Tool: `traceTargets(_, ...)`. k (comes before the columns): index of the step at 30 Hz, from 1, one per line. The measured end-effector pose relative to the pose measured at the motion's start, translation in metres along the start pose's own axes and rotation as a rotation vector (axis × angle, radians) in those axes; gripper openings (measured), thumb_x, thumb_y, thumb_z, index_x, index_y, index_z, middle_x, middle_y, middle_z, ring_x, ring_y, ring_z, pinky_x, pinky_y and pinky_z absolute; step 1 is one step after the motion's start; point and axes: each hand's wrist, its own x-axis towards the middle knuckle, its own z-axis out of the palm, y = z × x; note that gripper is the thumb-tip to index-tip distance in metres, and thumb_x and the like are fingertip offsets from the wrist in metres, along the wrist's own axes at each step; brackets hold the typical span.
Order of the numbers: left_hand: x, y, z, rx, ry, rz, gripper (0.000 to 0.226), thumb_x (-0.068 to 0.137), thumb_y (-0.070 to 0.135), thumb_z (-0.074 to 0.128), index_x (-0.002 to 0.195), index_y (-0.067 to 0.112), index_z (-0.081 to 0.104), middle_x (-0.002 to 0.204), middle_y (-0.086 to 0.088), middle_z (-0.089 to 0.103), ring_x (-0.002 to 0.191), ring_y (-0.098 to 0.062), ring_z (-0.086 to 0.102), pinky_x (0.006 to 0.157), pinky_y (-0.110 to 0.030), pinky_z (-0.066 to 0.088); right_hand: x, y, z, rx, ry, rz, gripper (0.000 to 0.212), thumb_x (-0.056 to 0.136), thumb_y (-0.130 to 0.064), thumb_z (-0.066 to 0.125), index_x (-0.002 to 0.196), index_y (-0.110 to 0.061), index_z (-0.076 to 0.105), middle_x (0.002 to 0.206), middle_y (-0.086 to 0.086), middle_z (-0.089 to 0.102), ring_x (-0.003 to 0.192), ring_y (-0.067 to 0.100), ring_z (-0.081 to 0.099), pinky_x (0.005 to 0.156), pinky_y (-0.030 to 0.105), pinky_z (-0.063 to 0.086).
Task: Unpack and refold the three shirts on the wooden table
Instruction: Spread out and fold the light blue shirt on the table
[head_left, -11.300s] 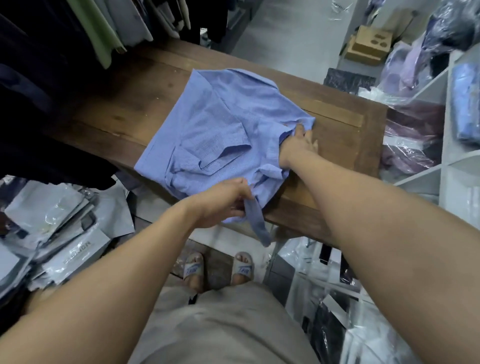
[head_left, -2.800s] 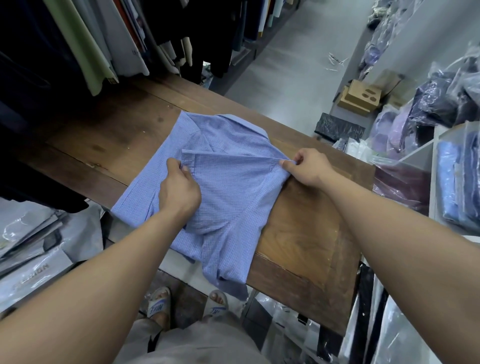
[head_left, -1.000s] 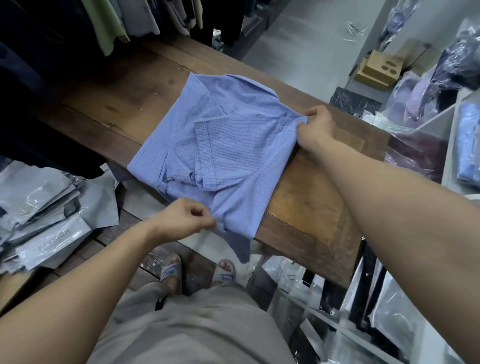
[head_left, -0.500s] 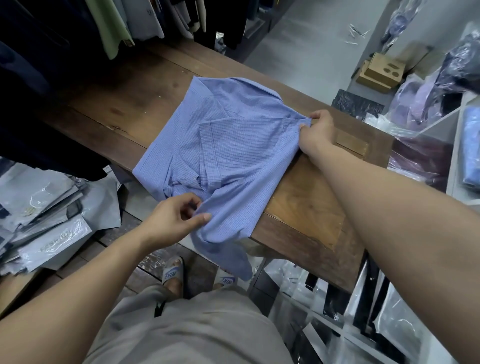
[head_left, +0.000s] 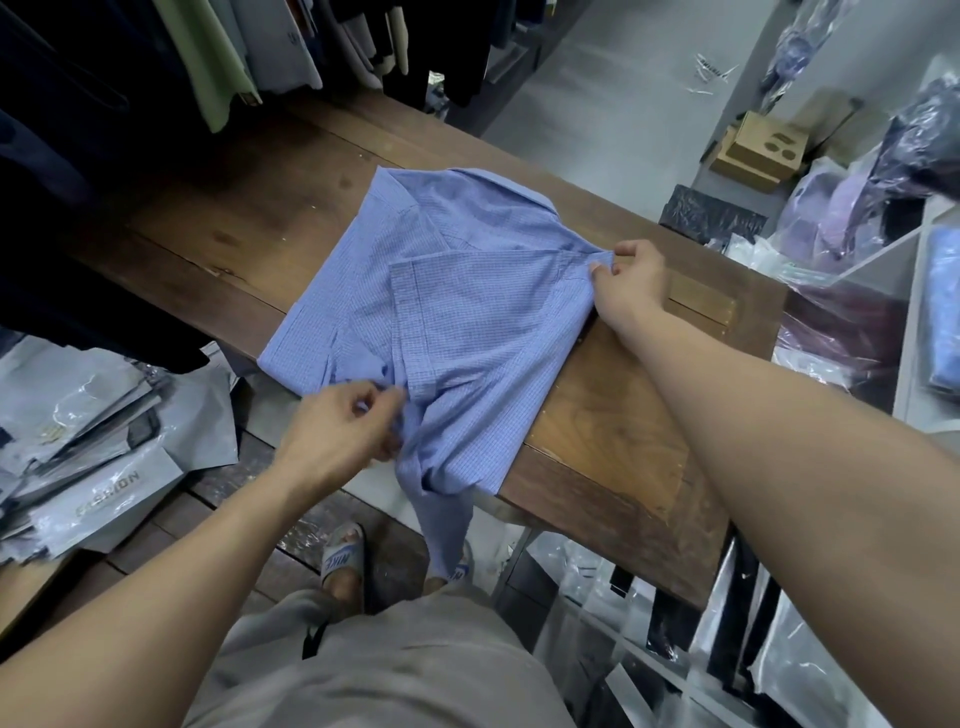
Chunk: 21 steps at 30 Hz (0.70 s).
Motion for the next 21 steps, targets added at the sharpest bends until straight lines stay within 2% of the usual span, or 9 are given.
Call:
traceTargets(2, 0.006, 0.019, 0.001, 0.108, 0.208, 0.054, 0.056, 0.096, 0.057, 0.052, 0.062, 0.014, 0.063, 0.056, 0.005, 0.069, 0.054, -0.014, 0.069, 0.064, -0.034, 0.056, 0.0, 0.001, 0.0, -0.006, -0.002, -0.009, 0.029, 0.091, -0.023, 0.069, 0.118, -0.015, 0.062, 0.089, -0.006, 0.062, 0.101, 0.021, 0.065, 0.095, 0.036, 0.053)
traceTargets(4, 0.014, 0.038, 0.004, 0.128, 0.292, 0.039, 0.059, 0.096, 0.056, 0.052, 0.058, 0.012, 0.06, 0.051, 0.004, 0.067, 0.052, -0.015, 0.067, 0.065, -0.034, 0.056, 0.0, 0.001, -0.001, -0.014, -0.002, -0.02, 0.028, 0.091, -0.023, 0.068, 0.117, -0.013, 0.063, 0.09, -0.004, 0.063, 0.1, 0.021, 0.066, 0.095, 0.035, 0.052)
traceTargets(6, 0.022, 0.051, 0.007, 0.221, 0.357, 0.016, 0.053, 0.091, 0.054, 0.055, 0.059, 0.013, 0.059, 0.052, 0.002, 0.065, 0.059, -0.022, 0.066, 0.064, -0.035, 0.053, 0.001, 0.002, -0.001, -0.022, -0.003, -0.031, 0.028, 0.091, -0.023, 0.068, 0.117, -0.012, 0.063, 0.088, -0.005, 0.062, 0.1, 0.021, 0.066, 0.096, 0.036, 0.052)
traceTargets(9, 0.033, 0.063, 0.009, 0.326, 0.429, -0.002, 0.037, 0.086, 0.049, 0.058, 0.069, 0.016, 0.057, 0.065, 0.0, 0.062, 0.068, -0.027, 0.058, 0.062, -0.034, 0.041, -0.001, 0.001, -0.003, -0.036, -0.009, -0.04, 0.03, 0.092, -0.023, 0.068, 0.119, -0.012, 0.062, 0.093, -0.003, 0.064, 0.1, 0.02, 0.065, 0.095, 0.033, 0.051)
traceTargets(11, 0.041, 0.067, 0.007, 0.402, 0.39, -0.043, 0.04, 0.085, 0.053, 0.059, 0.077, 0.014, 0.06, 0.071, -0.002, 0.062, 0.071, -0.029, 0.058, 0.062, -0.034, 0.039, -0.001, 0.001, -0.005, -0.05, -0.014, -0.044, 0.03, 0.093, -0.024, 0.067, 0.12, -0.012, 0.062, 0.094, -0.002, 0.063, 0.1, 0.019, 0.064, 0.092, 0.029, 0.05)
traceTargets(14, 0.053, 0.071, 0.005, 0.518, 0.196, -0.154, 0.058, 0.082, 0.067, 0.062, 0.082, 0.01, 0.056, 0.083, -0.006, 0.061, 0.082, -0.032, 0.057, 0.068, -0.037, 0.042, -0.002, 0.0, -0.007, -0.07, -0.019, -0.047, 0.029, 0.093, -0.025, 0.067, 0.12, -0.014, 0.061, 0.094, -0.002, 0.064, 0.098, 0.018, 0.063, 0.086, 0.026, 0.047)
traceTargets(17, 0.065, 0.078, 0.003, 0.447, 0.049, -0.234, 0.045, 0.08, 0.046, 0.079, 0.077, 0.014, 0.047, 0.088, -0.006, 0.056, 0.079, -0.028, 0.053, 0.066, -0.034, 0.041, -0.001, 0.0, -0.007, -0.09, -0.021, -0.051, 0.026, 0.093, -0.026, 0.067, 0.116, -0.016, 0.061, 0.093, -0.003, 0.064, 0.096, 0.019, 0.063, 0.085, 0.027, 0.047)
traceTargets(19, 0.071, 0.081, 0.001, 0.263, 0.004, -0.291, 0.042, 0.076, 0.031, 0.086, 0.077, 0.012, 0.048, 0.082, -0.008, 0.055, 0.068, -0.026, 0.052, 0.057, -0.031, 0.042, -0.003, -0.001, -0.008, -0.106, -0.015, -0.05, 0.026, 0.093, -0.027, 0.067, 0.116, -0.016, 0.061, 0.093, -0.004, 0.063, 0.094, 0.018, 0.062, 0.083, 0.026, 0.045)
traceTargets(21, 0.075, 0.082, -0.001, 0.131, 0.013, -0.229, 0.037, 0.073, 0.024, 0.084, 0.07, 0.013, 0.05, 0.069, -0.006, 0.053, 0.059, -0.025, 0.048, 0.053, -0.027, 0.039, -0.003, -0.001, -0.008, -0.107, -0.012, -0.045, 0.026, 0.093, -0.027, 0.067, 0.116, -0.016, 0.062, 0.093, -0.004, 0.064, 0.093, 0.018, 0.062, 0.083, 0.027, 0.046)
